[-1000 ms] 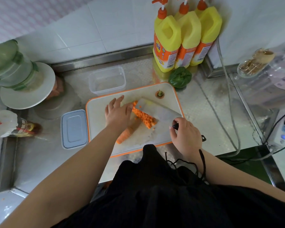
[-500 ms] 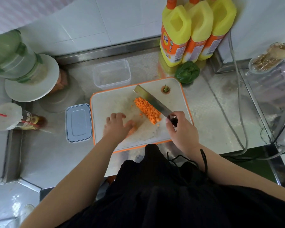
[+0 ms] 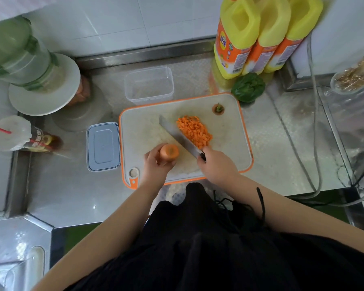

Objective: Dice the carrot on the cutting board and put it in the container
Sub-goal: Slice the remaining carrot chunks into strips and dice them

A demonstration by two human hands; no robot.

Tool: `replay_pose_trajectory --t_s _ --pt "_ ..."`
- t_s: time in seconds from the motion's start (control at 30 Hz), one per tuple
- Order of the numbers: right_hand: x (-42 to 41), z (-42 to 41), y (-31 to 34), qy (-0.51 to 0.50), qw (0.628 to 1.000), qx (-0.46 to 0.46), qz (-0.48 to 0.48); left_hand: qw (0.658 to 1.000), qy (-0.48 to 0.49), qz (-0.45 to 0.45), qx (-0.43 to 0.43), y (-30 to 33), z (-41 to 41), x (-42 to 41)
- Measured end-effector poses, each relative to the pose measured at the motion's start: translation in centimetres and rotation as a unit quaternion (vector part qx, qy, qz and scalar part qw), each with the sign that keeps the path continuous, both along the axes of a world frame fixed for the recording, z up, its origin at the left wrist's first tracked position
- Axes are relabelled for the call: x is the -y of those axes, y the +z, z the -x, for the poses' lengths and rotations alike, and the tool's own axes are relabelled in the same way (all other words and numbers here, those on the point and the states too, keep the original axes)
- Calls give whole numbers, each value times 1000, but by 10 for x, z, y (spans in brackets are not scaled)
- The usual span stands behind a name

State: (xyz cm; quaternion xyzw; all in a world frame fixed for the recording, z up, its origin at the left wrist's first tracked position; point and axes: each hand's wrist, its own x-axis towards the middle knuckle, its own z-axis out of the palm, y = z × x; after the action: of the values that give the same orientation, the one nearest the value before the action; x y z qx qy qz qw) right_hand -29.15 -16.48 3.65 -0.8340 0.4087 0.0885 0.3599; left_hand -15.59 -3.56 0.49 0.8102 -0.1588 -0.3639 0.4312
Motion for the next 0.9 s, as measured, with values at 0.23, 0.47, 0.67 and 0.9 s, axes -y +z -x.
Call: replay_pose_trajectory --t_s 0.23,0.47,0.67,0.9 --pt "-15 -16 -3 77 997 -31 2 996 -59 -59 21 1 2 4" --pt "-17 -19 -5 65 994 -76 -40 994 -64 -40 -81 11 0 -3" --pt "-16 -26 -4 56 994 -83 -54 991 -7 -56 -122 11 0 1" --pt "-4 -27 -1 58 995 -56 -57 973 108 -18 -205 14 12 6"
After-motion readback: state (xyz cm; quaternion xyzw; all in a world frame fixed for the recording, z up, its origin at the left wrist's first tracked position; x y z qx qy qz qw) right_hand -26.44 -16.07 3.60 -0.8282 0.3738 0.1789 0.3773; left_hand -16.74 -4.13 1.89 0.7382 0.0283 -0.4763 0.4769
